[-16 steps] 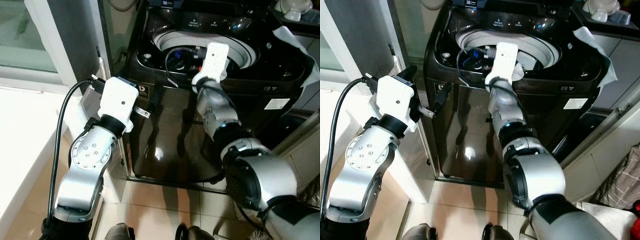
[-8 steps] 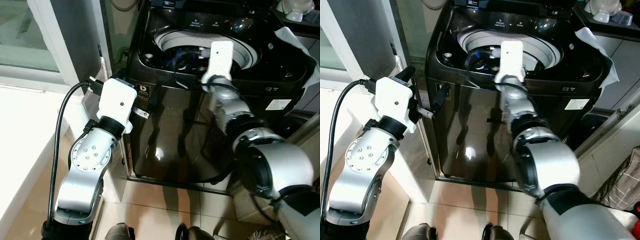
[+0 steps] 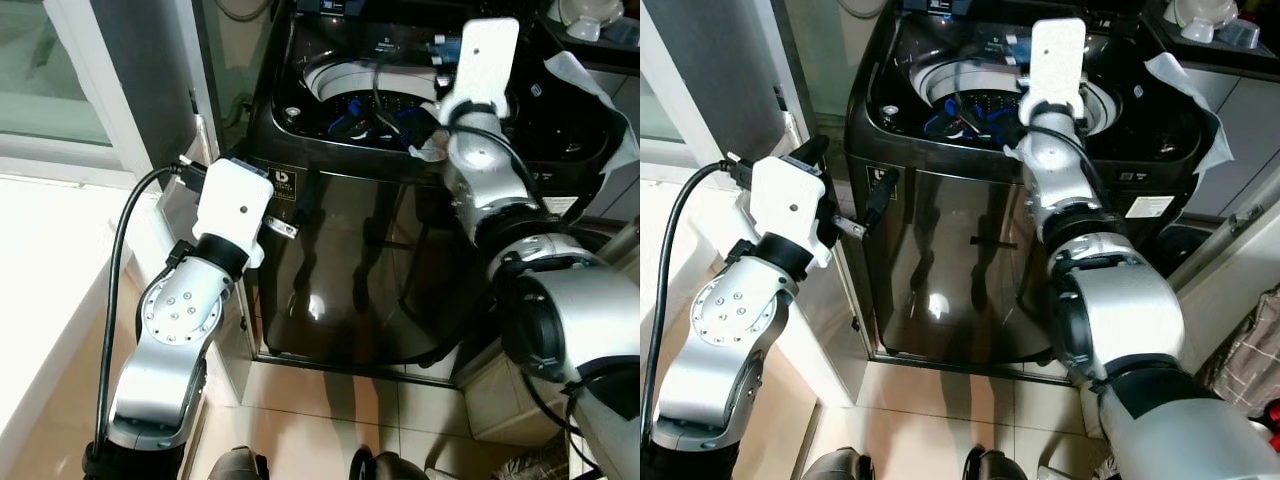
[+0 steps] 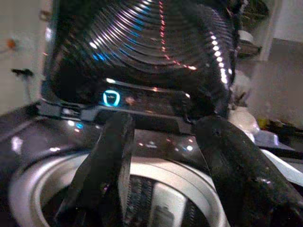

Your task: Clothes washing

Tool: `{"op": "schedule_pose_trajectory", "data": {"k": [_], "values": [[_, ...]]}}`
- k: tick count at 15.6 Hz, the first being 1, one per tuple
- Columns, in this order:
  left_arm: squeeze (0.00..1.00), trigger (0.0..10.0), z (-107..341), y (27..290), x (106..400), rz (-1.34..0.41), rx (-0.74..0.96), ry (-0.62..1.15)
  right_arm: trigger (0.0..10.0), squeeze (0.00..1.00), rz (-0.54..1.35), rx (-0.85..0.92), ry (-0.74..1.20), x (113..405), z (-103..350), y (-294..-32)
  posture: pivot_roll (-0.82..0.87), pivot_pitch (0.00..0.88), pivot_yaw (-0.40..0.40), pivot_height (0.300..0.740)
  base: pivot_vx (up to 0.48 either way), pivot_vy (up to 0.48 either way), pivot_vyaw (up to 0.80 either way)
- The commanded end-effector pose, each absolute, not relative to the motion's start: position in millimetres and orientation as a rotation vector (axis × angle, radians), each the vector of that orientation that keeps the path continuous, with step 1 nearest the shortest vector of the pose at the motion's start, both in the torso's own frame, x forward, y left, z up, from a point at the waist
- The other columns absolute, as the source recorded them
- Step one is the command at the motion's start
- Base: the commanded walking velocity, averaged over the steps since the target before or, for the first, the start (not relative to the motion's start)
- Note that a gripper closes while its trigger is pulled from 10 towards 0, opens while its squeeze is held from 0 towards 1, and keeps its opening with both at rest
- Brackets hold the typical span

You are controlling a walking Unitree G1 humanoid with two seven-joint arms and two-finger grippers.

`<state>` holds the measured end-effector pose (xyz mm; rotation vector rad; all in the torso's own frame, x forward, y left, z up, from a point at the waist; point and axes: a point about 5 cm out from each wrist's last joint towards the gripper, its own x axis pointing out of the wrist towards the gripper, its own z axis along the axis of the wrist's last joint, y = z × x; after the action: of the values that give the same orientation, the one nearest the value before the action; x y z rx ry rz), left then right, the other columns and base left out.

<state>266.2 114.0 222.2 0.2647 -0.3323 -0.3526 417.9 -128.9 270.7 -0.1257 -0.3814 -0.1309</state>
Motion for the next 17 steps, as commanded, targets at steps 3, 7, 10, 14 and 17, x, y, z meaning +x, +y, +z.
{"op": "schedule_pose_trajectory", "data": {"k": [3, 7, 10, 14, 17], "values": [[0.00, 10.0, 223.6, 107.1, 269.0, -0.373, 0.266, -0.350, 10.0, 0.00, -0.003, 0.112, -0.233, 412.3, 225.8, -105.6, 0.15, 0.037, -0.049, 0.740, 0.000, 0.000, 0.00], [0.00, 10.0, 228.9, 106.1, 265.6, -0.394, 0.267, -0.391, 10.0, 0.00, 0.016, 0.106, -0.167, 411.8, 213.5, -101.0, 0.16, 0.040, -0.048, 0.740, 0.230, 0.000, 0.00], [0.00, 10.0, 242.8, 103.6, 259.7, -0.382, 0.288, -0.489, 10.0, 0.00, 0.047, 0.156, -0.097, 412.8, 207.7, -97.5, 0.18, 0.042, -0.057, 0.740, 0.480, 0.000, 0.00], [0.00, 10.0, 253.5, 97.8, 253.5, -0.388, 0.342, -0.561, 10.0, 0.00, 0.061, 0.191, -0.049, 414.9, 208.3, -95.8, 0.19, 0.049, -0.068, 0.740, 0.480, 0.000, 0.00], [0.00, 10.0, 256.1, 95.4, 250.9, -0.382, 0.348, -0.588, 10.0, 0.00, 0.082, 0.203, -0.100, 418.3, 227.3, -94.1, 0.19, 0.049, -0.068, 0.740, 0.190, 0.000, 0.00]]}}
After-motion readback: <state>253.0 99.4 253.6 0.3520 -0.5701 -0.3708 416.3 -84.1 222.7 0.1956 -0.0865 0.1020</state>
